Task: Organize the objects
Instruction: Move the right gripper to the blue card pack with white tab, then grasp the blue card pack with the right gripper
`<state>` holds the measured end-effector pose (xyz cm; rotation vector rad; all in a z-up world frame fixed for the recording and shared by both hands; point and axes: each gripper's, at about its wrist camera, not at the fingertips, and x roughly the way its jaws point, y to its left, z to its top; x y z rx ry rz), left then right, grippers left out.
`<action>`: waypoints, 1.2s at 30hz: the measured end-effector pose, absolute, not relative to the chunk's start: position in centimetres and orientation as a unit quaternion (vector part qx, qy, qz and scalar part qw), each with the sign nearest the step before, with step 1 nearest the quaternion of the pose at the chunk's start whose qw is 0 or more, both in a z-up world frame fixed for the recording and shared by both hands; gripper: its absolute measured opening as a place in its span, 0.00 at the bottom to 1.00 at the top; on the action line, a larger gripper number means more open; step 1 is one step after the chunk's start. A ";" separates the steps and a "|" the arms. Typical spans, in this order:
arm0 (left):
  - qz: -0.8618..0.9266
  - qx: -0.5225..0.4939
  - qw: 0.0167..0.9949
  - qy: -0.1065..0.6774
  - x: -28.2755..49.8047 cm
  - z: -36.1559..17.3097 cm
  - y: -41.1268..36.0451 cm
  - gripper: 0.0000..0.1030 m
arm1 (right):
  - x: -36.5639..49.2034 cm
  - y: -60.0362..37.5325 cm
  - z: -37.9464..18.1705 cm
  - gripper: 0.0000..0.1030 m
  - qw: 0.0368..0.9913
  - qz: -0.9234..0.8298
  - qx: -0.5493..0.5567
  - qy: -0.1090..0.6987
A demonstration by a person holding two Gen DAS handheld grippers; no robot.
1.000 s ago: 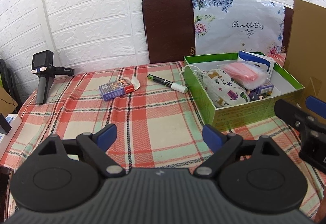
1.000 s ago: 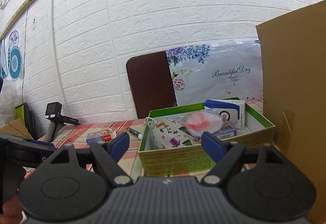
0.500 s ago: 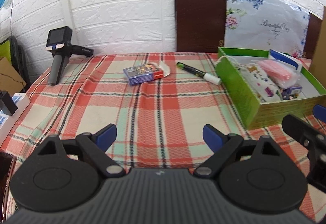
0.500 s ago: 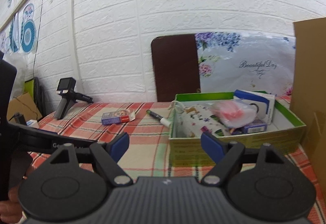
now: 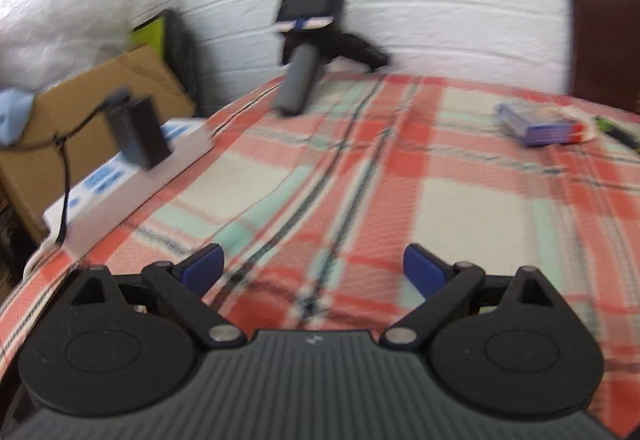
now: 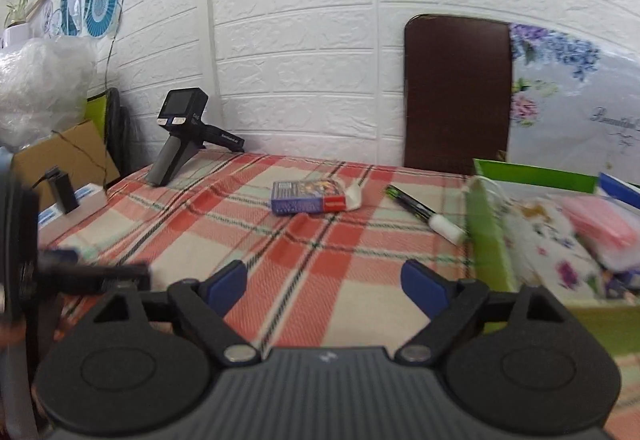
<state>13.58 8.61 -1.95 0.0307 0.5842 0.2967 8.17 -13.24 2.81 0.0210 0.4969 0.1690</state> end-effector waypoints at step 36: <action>0.096 -0.010 0.955 0.281 14.4 -1.9 8.3 1.00 | 4.6 -14.7 -2.2 0.89 0.945 0.081 -0.054 0.312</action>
